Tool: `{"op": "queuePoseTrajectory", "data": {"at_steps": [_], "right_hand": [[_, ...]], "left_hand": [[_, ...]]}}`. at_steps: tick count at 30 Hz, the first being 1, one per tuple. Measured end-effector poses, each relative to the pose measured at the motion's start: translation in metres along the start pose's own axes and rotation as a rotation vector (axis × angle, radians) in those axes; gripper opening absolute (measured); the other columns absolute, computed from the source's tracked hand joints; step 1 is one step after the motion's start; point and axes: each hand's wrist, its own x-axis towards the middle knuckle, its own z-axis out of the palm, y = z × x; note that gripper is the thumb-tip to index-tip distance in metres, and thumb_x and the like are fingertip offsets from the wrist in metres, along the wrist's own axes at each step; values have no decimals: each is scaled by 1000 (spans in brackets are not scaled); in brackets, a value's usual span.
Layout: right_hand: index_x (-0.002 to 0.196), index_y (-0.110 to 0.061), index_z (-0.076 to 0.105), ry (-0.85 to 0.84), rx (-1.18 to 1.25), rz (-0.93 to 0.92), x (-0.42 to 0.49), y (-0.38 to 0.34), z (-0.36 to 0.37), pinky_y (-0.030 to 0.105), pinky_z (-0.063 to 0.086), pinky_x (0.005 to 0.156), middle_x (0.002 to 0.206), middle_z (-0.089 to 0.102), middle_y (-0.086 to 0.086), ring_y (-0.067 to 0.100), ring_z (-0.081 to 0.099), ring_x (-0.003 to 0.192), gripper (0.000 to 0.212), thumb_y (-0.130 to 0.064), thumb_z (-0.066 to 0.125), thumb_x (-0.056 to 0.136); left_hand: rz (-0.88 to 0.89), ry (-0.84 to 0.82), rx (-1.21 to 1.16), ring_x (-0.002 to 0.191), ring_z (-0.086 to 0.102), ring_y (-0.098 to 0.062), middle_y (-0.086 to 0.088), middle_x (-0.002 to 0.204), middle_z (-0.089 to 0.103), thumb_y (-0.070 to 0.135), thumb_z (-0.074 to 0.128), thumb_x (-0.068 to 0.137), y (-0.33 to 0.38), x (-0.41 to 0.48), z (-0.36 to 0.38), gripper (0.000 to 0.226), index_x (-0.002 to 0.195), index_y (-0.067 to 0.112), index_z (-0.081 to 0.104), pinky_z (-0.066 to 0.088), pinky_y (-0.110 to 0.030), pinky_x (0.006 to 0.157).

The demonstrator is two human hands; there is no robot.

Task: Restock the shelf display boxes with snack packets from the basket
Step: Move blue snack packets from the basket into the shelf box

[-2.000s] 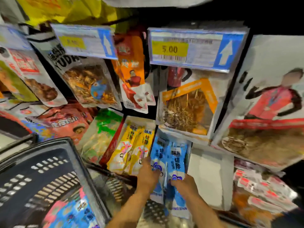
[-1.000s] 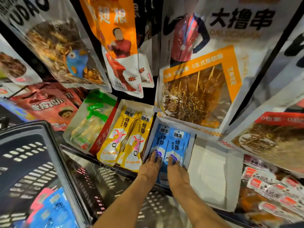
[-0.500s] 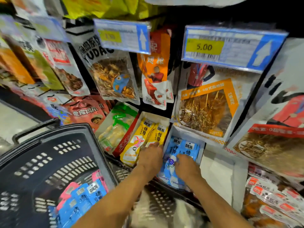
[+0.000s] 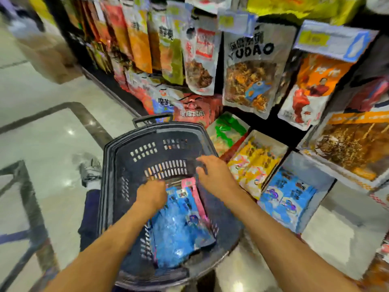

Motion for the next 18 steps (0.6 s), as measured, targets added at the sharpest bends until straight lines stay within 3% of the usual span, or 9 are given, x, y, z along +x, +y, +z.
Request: {"op": "queuePoseTrajectory", "data": {"at_steps": [2, 5, 8, 10, 13, 18], "right_hand": [[111, -3, 64, -212, -49, 85, 1, 0, 37, 39, 44, 89, 111, 65, 21, 36, 59, 107, 26, -13, 54, 90], [129, -4, 54, -478, -82, 292, -3, 16, 85, 34, 44, 93, 127, 59, 19, 34, 57, 117, 38, -19, 53, 94], [135, -8, 46, -653, -118, 455, -10, 41, 122, 32, 48, 90, 131, 56, 16, 32, 57, 116, 43, -20, 53, 95], [133, -11, 47, -707, -131, 524, -11, 58, 146, 33, 49, 89, 131, 57, 14, 32, 58, 115, 41, -21, 53, 94], [133, -14, 47, -728, -147, 576, -11, 78, 178, 33, 49, 93, 132, 56, 15, 33, 56, 117, 39, -23, 50, 94], [131, -14, 49, -734, -97, 651, -12, 102, 218, 34, 49, 95, 128, 60, 13, 32, 59, 114, 40, -17, 51, 91]], "left_hand": [[-1, -122, -33, 120, 57, -31, -10, 130, 58, 24, 48, 93, -6, -4, 31, 34, 125, 13, 56, 47, -42, 97], [-51, -298, -185, 121, 55, -31, -11, 132, 56, 22, 45, 95, -8, -4, 72, 32, 124, 10, 53, 45, -40, 96], [-168, -418, -382, 118, 57, -32, -13, 129, 58, 16, 43, 94, -4, 6, 112, 27, 117, 9, 55, 47, -36, 92], [-250, -470, -487, 118, 58, -31, -13, 129, 60, 13, 43, 94, 5, 18, 133, 24, 113, 10, 59, 48, -34, 91], [-428, -444, -695, 117, 58, -29, -13, 126, 61, 15, 46, 97, 21, 37, 151, 31, 122, 3, 59, 47, -31, 92], [-645, -329, -915, 110, 61, -31, -14, 122, 61, 22, 55, 93, 35, 64, 178, 46, 133, 4, 44, 53, -36, 88]]}}
